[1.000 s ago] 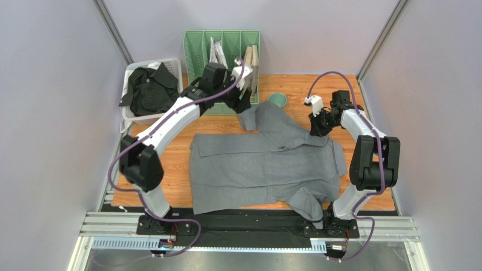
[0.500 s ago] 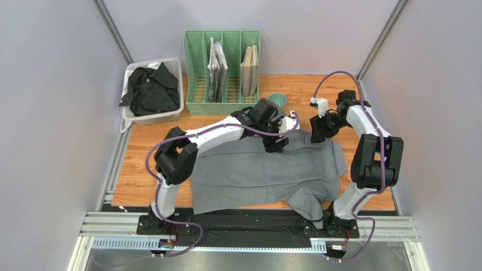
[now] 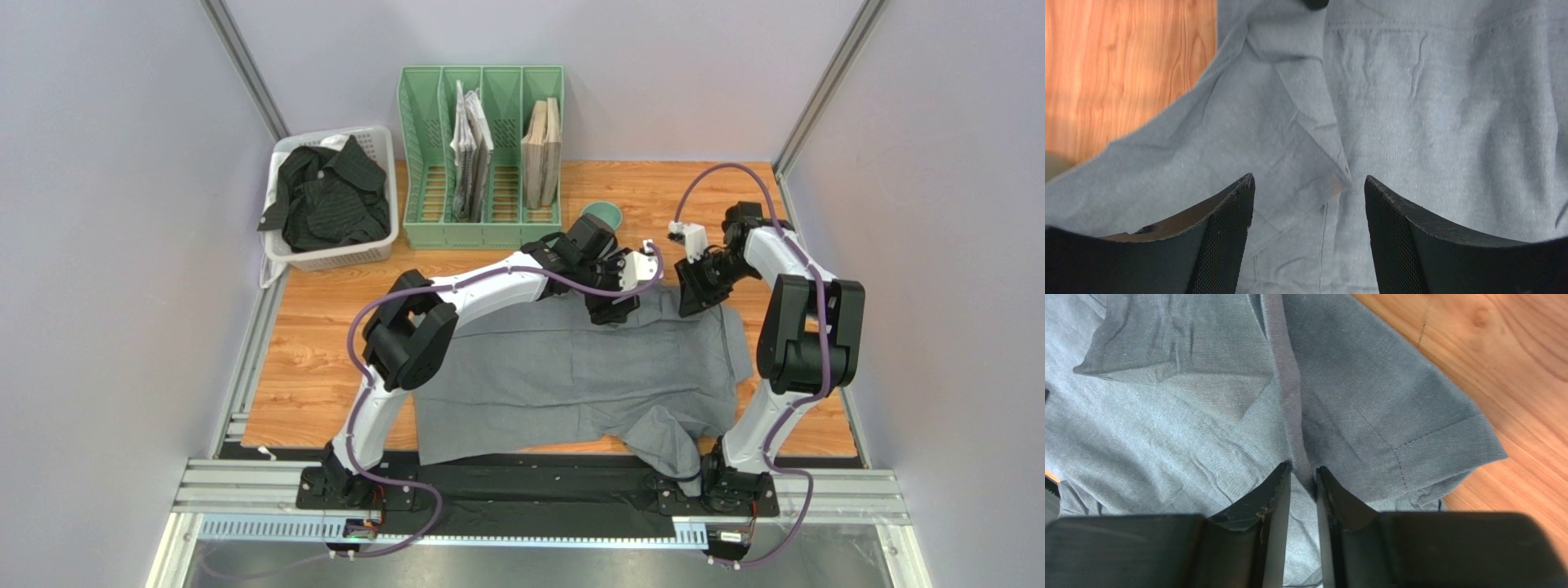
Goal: Fold and stack the long sleeve shirts
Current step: Fold the shirt
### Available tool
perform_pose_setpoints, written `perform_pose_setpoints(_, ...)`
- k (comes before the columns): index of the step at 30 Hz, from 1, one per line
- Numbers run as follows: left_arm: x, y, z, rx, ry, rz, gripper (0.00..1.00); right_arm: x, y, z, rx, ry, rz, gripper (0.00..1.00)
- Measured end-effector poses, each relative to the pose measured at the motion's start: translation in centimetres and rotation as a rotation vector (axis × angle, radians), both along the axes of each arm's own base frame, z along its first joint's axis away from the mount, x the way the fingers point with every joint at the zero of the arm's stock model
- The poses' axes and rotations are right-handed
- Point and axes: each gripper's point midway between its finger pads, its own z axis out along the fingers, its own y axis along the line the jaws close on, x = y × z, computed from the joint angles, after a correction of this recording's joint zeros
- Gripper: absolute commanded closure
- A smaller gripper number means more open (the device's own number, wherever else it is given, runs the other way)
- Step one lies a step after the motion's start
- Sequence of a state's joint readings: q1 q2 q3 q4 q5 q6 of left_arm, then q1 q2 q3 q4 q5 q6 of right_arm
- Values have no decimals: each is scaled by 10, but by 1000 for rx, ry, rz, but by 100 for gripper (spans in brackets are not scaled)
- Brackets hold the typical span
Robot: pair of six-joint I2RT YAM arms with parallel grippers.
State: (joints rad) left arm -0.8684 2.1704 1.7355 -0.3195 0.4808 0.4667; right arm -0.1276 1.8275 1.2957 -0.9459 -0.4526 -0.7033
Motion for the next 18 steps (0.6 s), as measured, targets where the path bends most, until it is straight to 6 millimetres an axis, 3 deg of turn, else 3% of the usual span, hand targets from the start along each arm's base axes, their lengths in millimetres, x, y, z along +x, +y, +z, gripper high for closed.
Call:
perform_pose_setpoints(7,-5,-21,-4,-18,-9,-33,32,3,-2,2,-11,-10,-1,100)
perform_pose_setpoints(9,-3,-27,-9,-10,-1,-35,35,3,-2,2,-12,-8,0,100)
perform_pose_setpoints(12,2,-35,-14,-3,3,-31,56,1,-3,2,-17,-1,0,100)
perform_pose_setpoints(13,3,-35,-15,3,1,-30,69,1,-3,2,-18,2,0,100)
perform_pose_setpoints(15,3,-32,-19,22,8,-25,75,0,-4,3,-20,7,2,100)
perform_pose_setpoints(18,1,-25,-25,60,16,-28,75,-1,-4,3,-26,11,6,100)
